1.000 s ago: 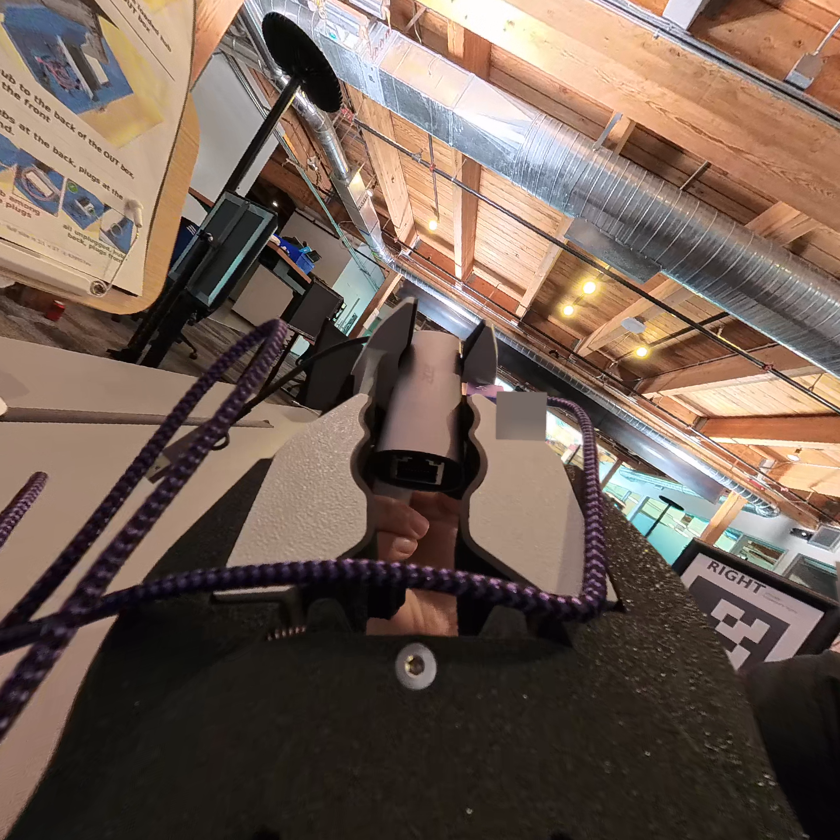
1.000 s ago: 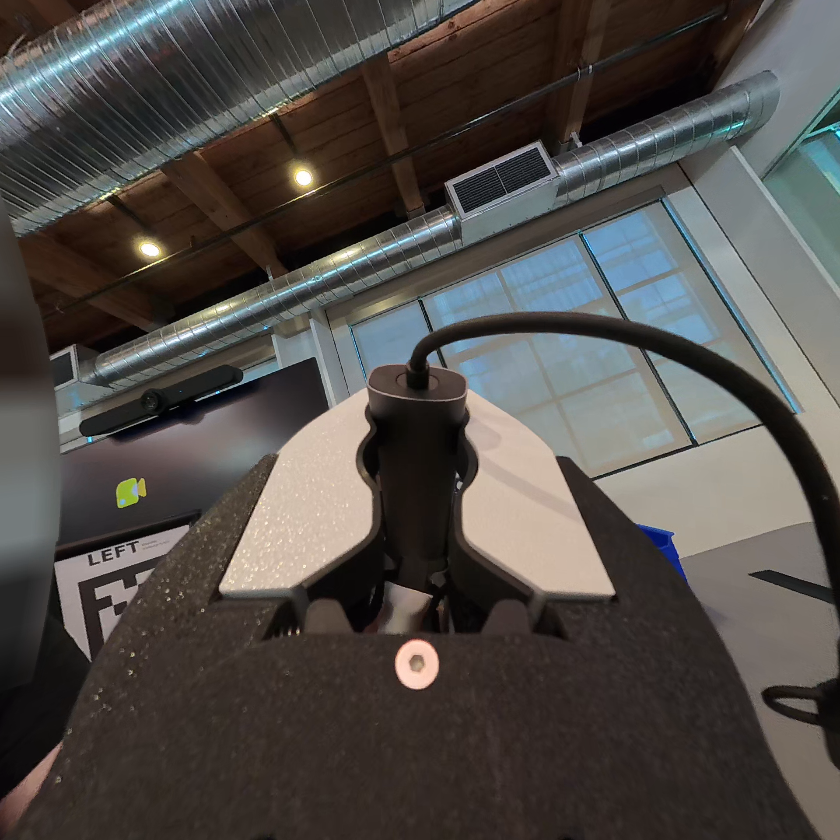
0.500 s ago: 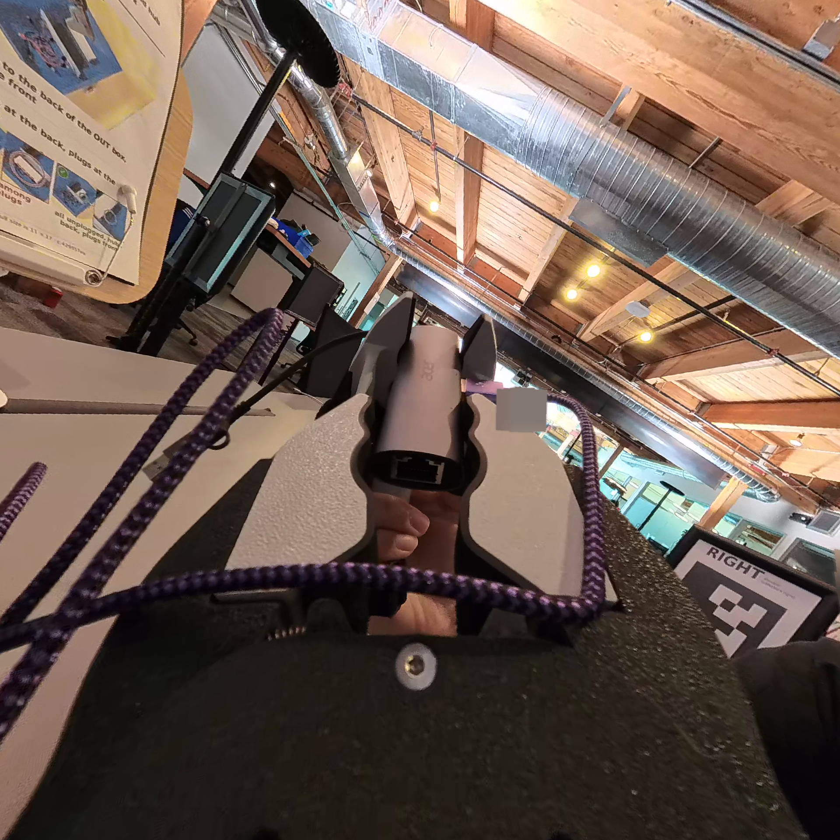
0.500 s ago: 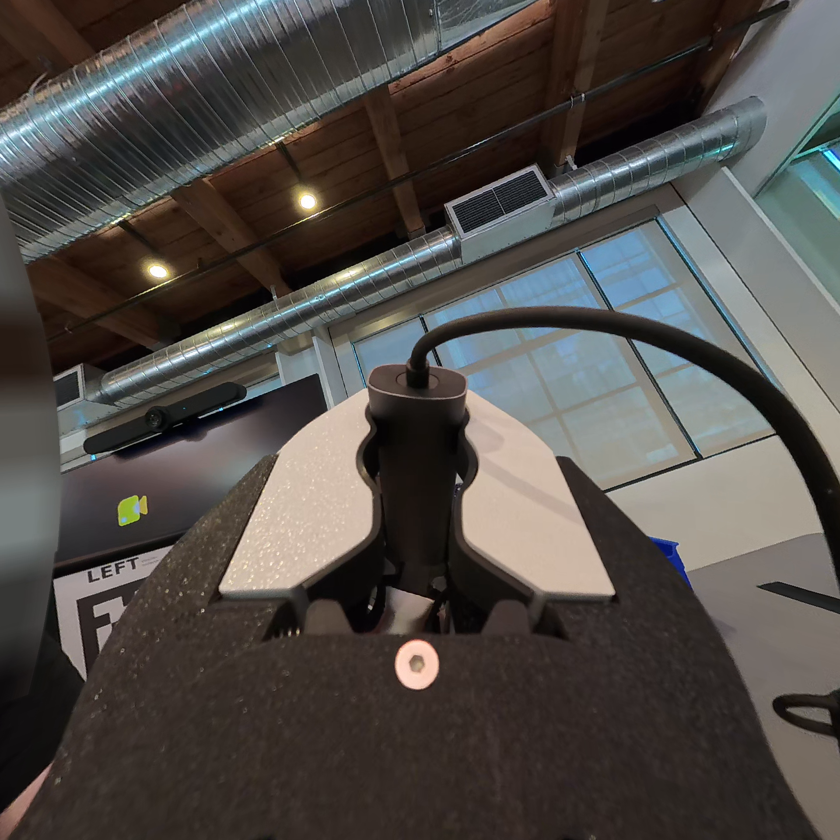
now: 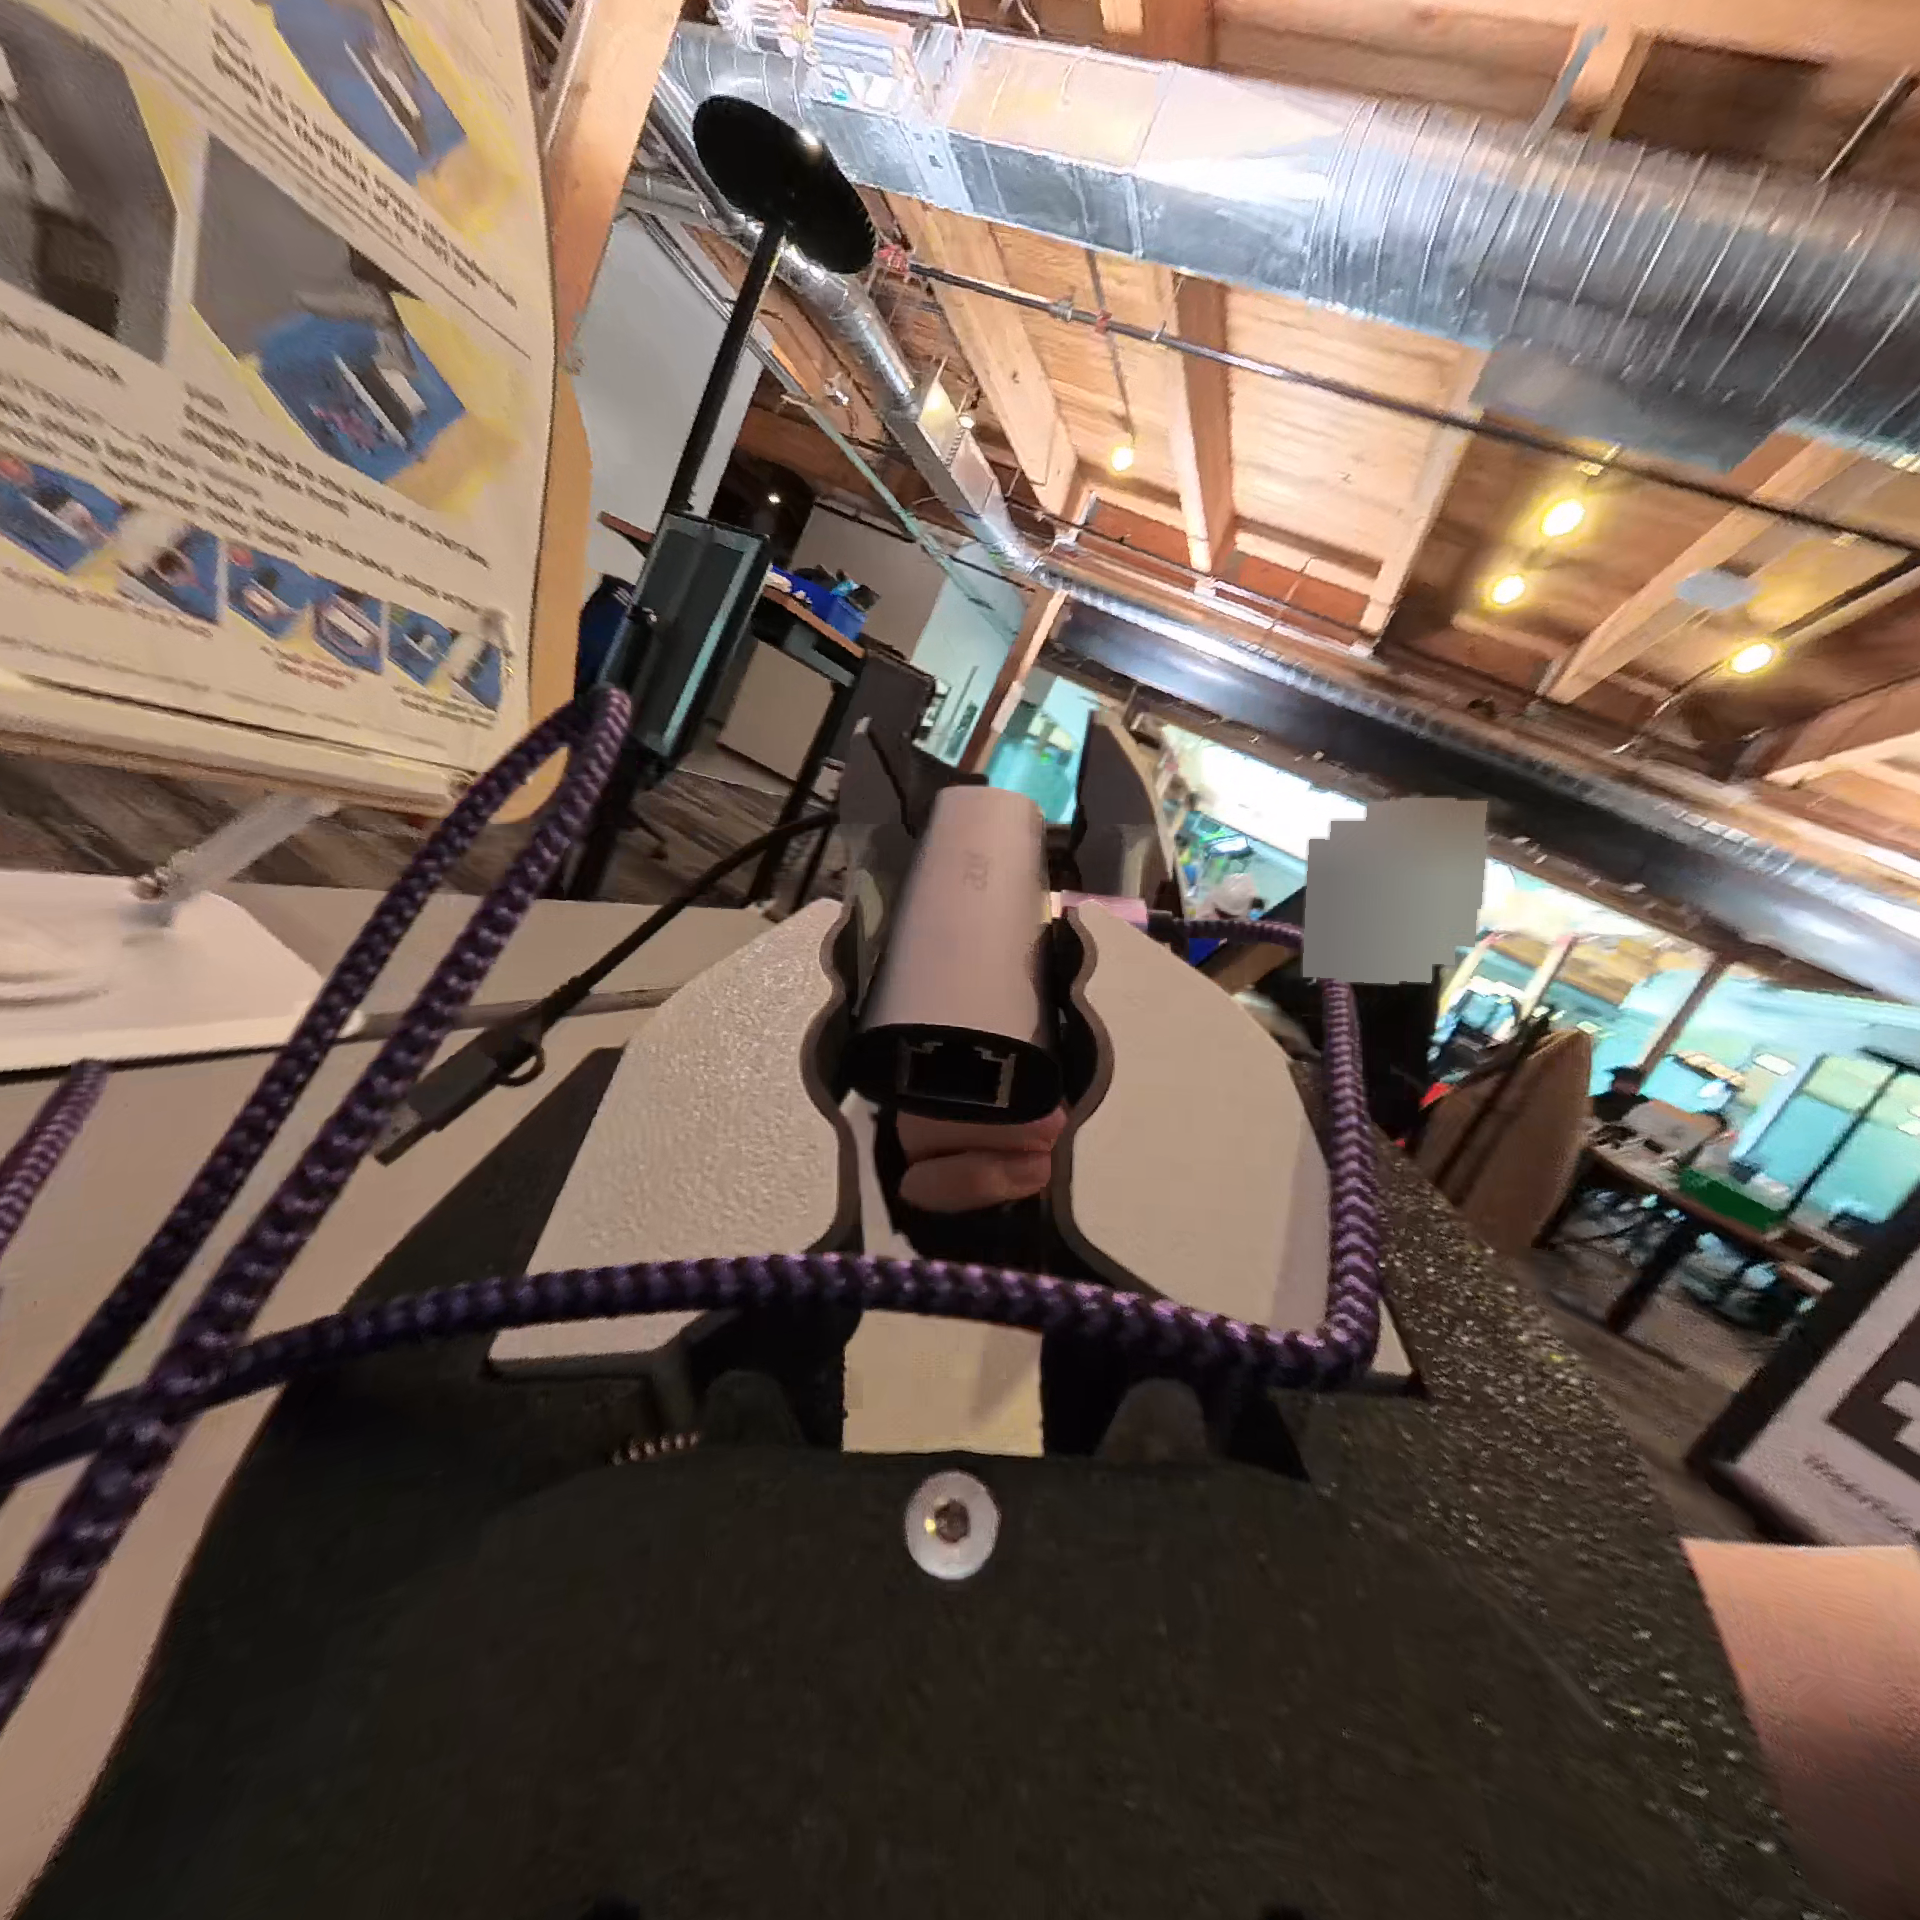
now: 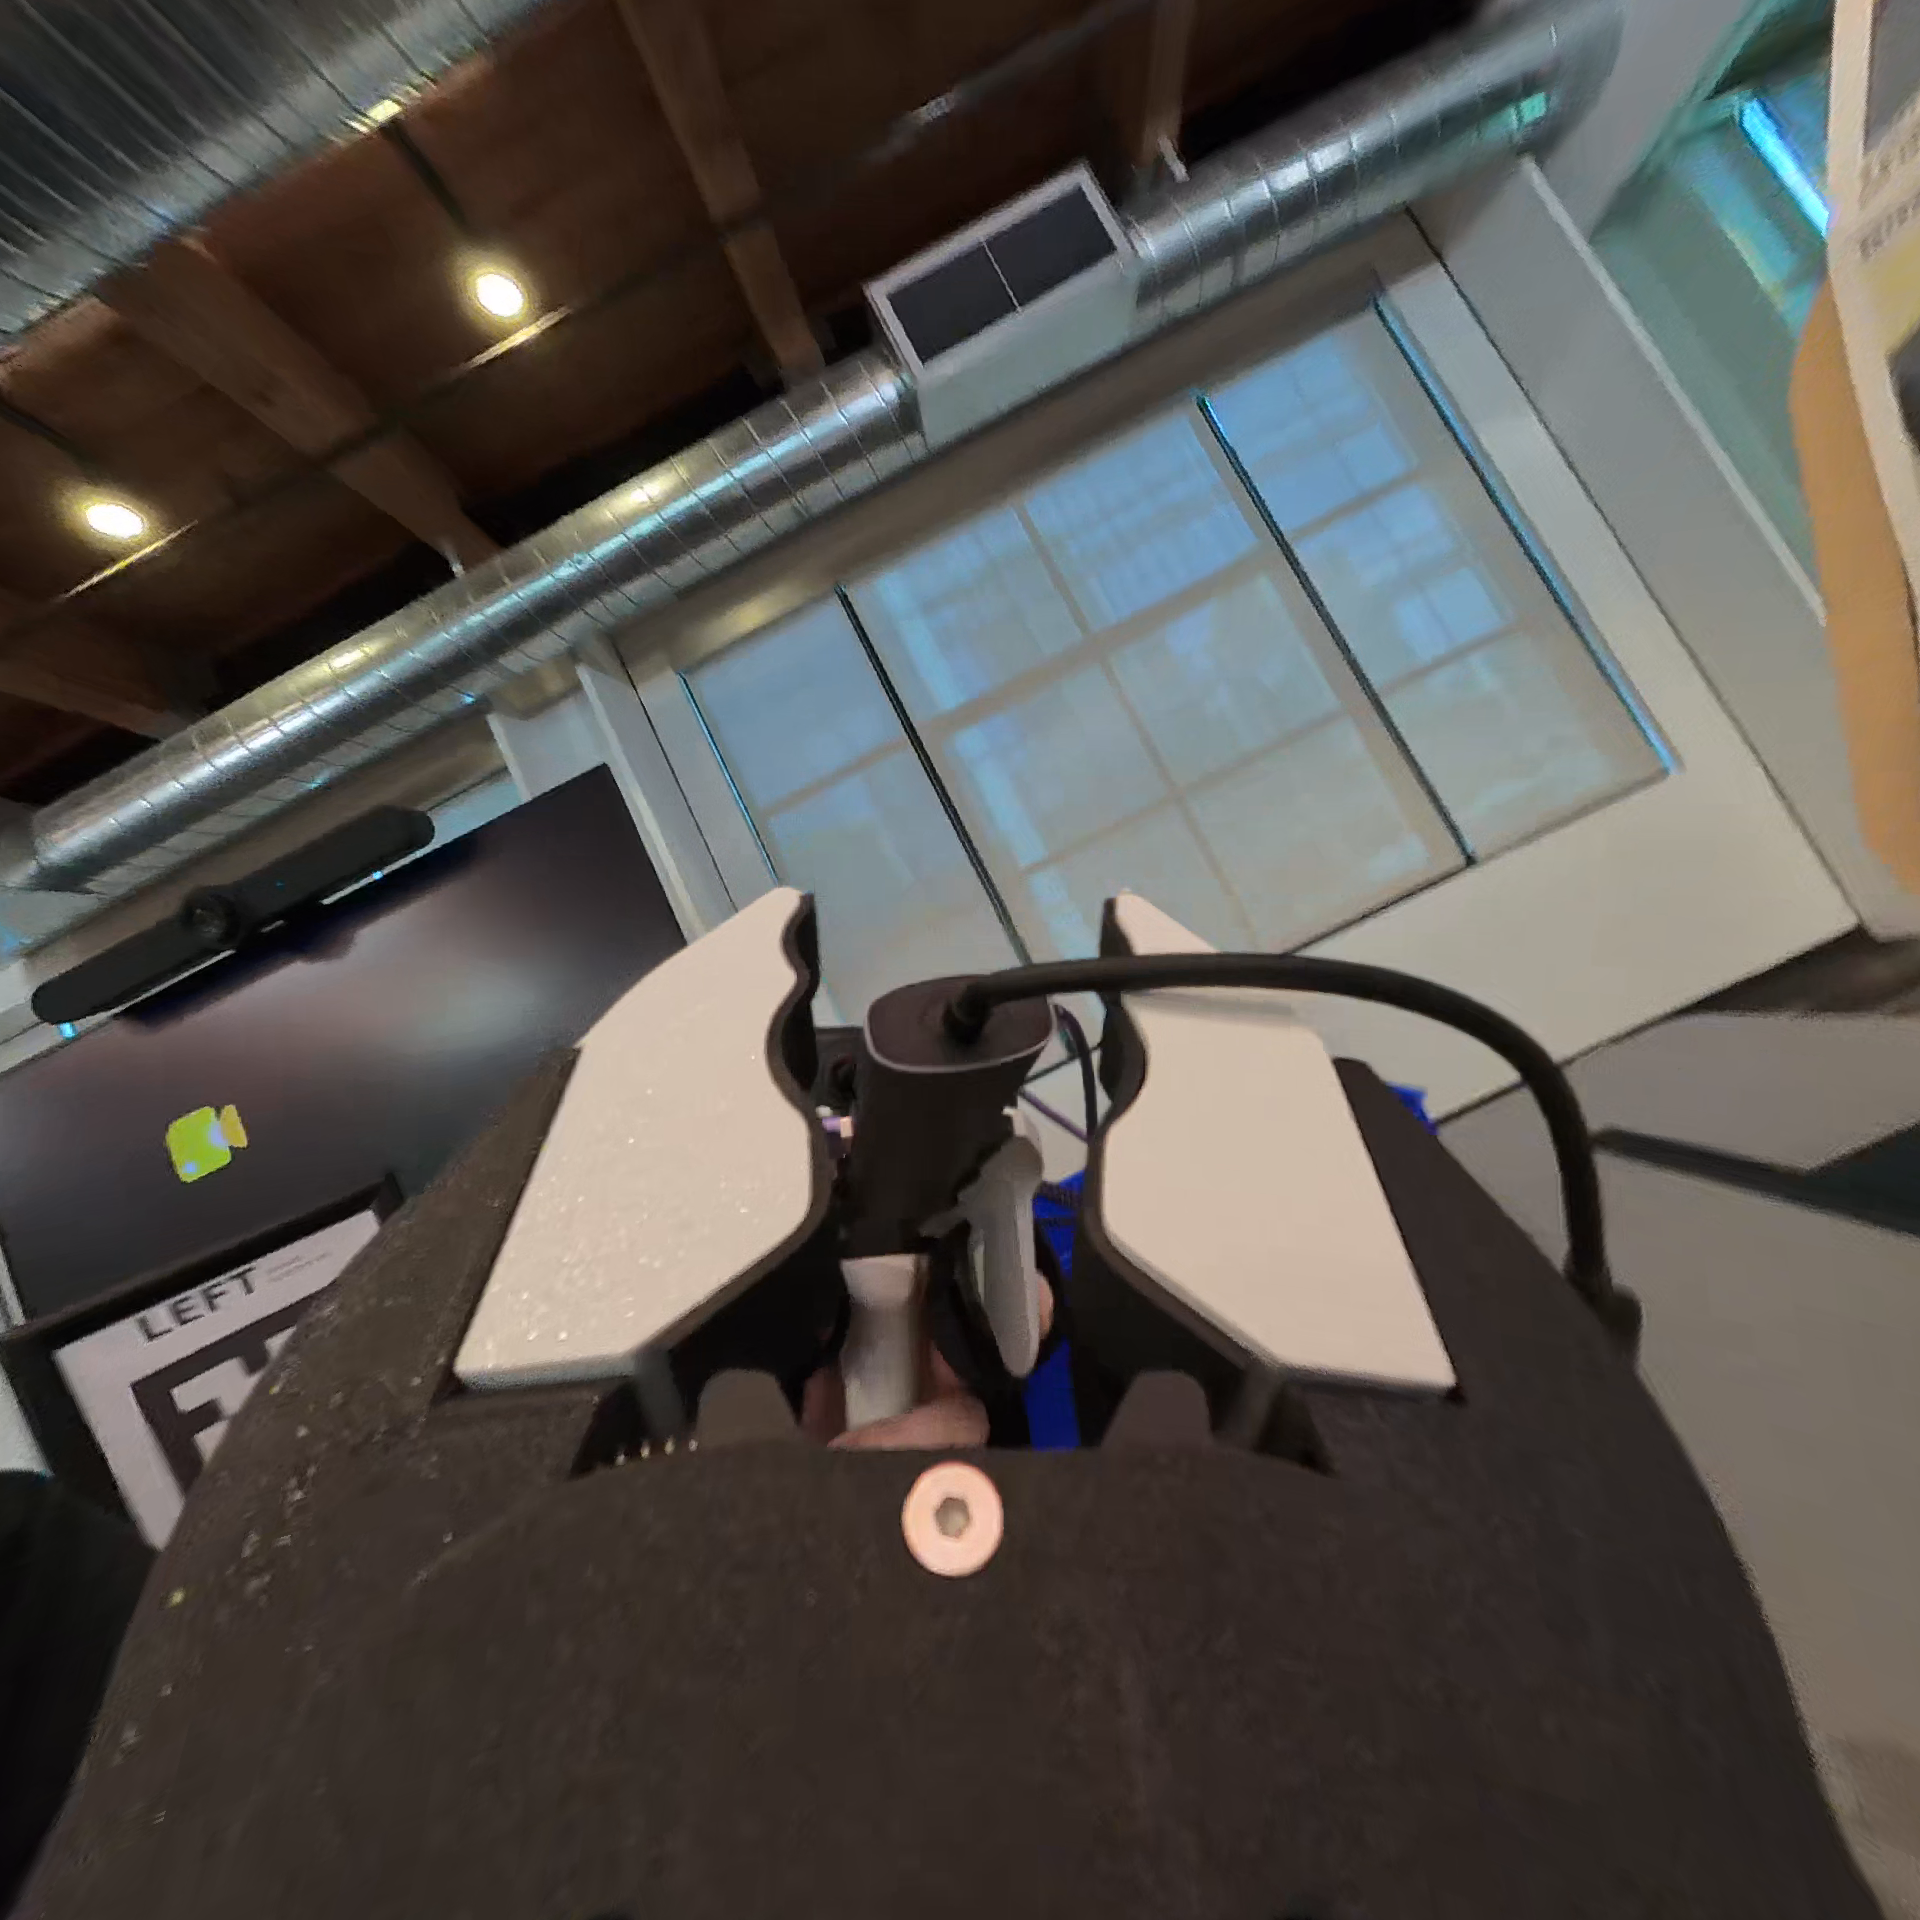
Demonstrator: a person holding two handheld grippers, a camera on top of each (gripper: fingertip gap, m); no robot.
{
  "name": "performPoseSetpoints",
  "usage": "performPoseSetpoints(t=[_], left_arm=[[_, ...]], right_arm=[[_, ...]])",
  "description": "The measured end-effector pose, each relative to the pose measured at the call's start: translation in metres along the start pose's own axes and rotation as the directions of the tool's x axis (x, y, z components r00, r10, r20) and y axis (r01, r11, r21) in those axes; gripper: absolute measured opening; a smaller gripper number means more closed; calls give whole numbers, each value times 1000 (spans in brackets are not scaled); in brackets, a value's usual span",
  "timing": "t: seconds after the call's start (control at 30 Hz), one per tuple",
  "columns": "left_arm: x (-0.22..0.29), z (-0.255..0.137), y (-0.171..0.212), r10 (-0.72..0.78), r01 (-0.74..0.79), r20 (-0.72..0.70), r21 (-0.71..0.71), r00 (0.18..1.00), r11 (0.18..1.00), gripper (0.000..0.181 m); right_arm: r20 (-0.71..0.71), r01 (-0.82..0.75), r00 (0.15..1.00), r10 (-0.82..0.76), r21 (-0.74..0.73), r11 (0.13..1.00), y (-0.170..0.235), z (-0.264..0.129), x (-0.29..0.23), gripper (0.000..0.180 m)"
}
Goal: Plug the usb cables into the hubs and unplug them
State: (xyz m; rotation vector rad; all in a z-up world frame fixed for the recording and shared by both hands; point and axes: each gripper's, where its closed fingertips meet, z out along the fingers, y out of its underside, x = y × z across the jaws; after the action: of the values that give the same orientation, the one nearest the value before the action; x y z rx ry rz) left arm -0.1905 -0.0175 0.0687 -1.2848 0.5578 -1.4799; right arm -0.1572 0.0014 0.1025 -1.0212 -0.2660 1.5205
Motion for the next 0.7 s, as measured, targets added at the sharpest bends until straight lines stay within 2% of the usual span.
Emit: performPoseSetpoints(t=[0.13, 0.23, 0.43, 0.47, 0.7], left_arm=[[0, -4, -6, 64, -64, 37, 8, 997, 998, 37], [-2, -7, -9, 78, -78, 47, 6, 996, 997, 37], [1, -6, -7, 215, -213, 90, -35, 972, 976, 36], [3, -5, -7, 228, -226, 85, -36, 970, 973, 36], [16, -3, -5, 357, -352, 62, -87, 932, 932, 36]], right_arm=[[80, -107, 990, 115, -97, 989, 15, 8, -10, 51], [59, -87, 994, 93, -95, 992, 18, 8, -4, 43], [38, -104, 993, 111, -146, 984, 33, 13, -1, 39], [47, -92, 994, 99, -132, 987, 32, 13, -3, 33], [141, -49, 988, 65, -115, 992, 27, 10, -18, 31]])
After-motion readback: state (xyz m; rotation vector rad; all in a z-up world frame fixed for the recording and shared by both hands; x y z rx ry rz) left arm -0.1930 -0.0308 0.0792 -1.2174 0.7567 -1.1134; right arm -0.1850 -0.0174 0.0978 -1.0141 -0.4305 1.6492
